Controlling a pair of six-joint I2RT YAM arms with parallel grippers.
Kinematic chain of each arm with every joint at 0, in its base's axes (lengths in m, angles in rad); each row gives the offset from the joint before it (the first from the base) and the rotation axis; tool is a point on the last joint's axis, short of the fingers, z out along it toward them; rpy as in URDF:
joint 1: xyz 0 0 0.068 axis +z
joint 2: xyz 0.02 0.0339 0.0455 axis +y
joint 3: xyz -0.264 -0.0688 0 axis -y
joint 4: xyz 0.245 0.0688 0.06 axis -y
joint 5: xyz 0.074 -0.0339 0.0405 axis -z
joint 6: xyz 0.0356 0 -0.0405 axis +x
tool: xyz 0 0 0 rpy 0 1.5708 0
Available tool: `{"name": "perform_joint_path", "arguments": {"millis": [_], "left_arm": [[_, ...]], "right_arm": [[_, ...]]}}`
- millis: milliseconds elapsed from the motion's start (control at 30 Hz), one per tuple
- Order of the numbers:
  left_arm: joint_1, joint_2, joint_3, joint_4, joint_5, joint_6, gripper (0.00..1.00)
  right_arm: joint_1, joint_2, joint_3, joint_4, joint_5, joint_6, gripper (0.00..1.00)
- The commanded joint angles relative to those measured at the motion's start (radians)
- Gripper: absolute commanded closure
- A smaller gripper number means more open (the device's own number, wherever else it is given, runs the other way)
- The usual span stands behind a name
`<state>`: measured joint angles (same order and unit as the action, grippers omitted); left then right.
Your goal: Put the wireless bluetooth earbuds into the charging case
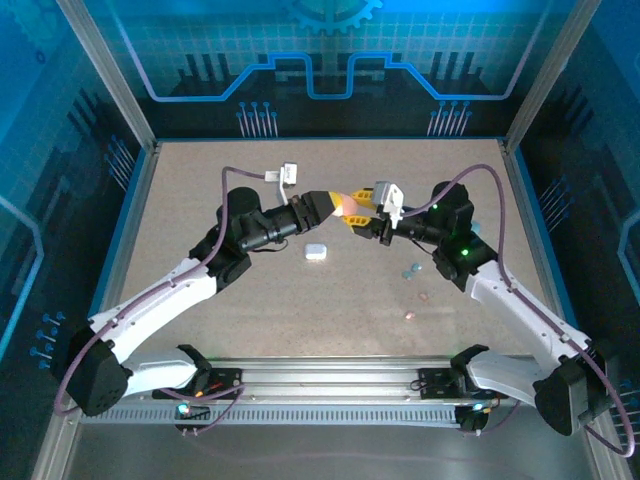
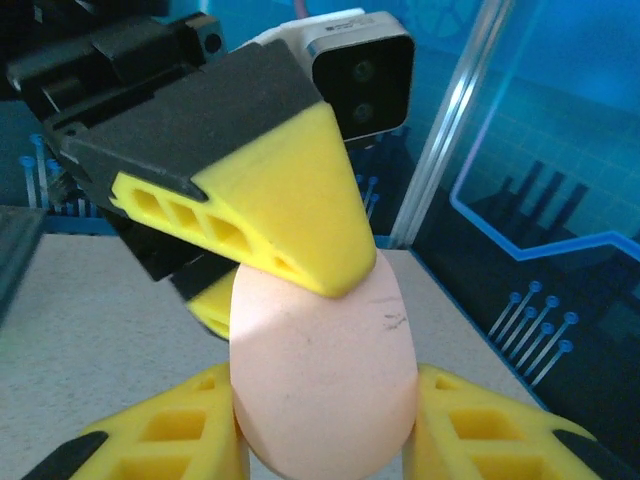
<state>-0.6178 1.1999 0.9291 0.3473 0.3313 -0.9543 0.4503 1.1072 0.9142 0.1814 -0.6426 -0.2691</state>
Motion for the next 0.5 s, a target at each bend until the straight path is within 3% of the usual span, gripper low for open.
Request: {"name": "perform_joint_path", "arguments": {"millis": [0, 100, 267, 467], "left_arm": [[0.002, -0.058, -0.037, 0.040, 0.026, 0.218, 0.44], [0.000, -0.107, -0.097, 0.096, 0.068, 0.423, 0.38], [0.000, -0.197, -0.199, 0.142, 0.095, 0.722, 0.36], [-0.016, -0.202, -0.149, 0.051, 0.164, 0.861, 0.36]], "right_arm": [[-0.027, 0.023, 0.104, -0.158, -0.148, 0.014, 0.70], [-0.047, 0.068, 0.191, -0.317, -0.280, 0.017, 0.69], [-0.053, 0.119, 0.288, -0.498, -0.437, -0.043, 0.67], [-0.050, 0.155, 0.353, -0.582, -0.483, -0.063, 0.67]]}}
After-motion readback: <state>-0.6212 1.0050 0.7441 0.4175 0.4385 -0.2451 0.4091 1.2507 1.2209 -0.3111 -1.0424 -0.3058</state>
